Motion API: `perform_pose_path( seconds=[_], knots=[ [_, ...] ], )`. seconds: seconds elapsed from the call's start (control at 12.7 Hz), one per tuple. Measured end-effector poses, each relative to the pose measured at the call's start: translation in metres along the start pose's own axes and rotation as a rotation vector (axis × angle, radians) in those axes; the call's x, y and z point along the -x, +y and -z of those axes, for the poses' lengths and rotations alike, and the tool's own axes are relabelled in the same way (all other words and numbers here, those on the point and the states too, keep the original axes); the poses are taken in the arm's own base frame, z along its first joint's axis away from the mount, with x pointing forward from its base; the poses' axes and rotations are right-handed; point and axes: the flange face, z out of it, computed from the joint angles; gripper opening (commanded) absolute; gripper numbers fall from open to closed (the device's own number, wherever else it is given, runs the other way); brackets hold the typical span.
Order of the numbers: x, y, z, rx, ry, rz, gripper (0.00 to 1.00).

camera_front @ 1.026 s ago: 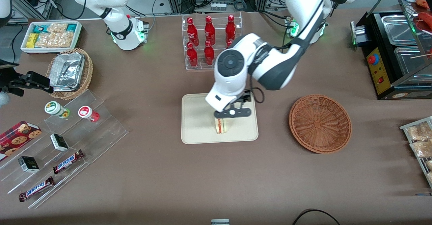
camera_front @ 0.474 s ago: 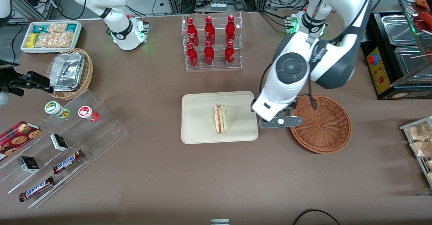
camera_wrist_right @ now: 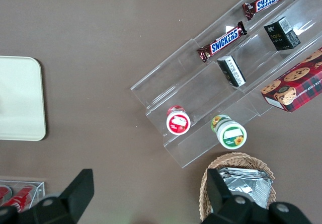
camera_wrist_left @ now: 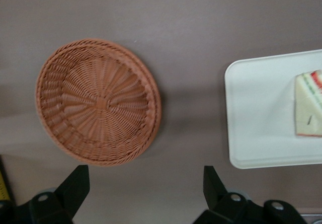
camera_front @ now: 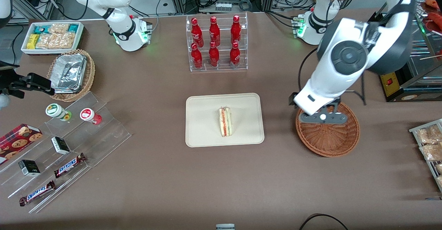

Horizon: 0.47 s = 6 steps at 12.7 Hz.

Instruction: Place sandwich from basket to tray

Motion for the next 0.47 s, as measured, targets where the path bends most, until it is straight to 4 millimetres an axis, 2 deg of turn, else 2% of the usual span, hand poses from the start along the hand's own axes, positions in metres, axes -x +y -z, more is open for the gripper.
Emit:
perform_pose_path(
  seconds=[0.24, 0.47],
  knots=[
    [0.028, -0.018, 0.001, 0.002, -0.010, 0.015, 1.00],
    [0.044, -0.060, 0.016, 0.020, -0.034, 0.002, 1.00]
  ],
)
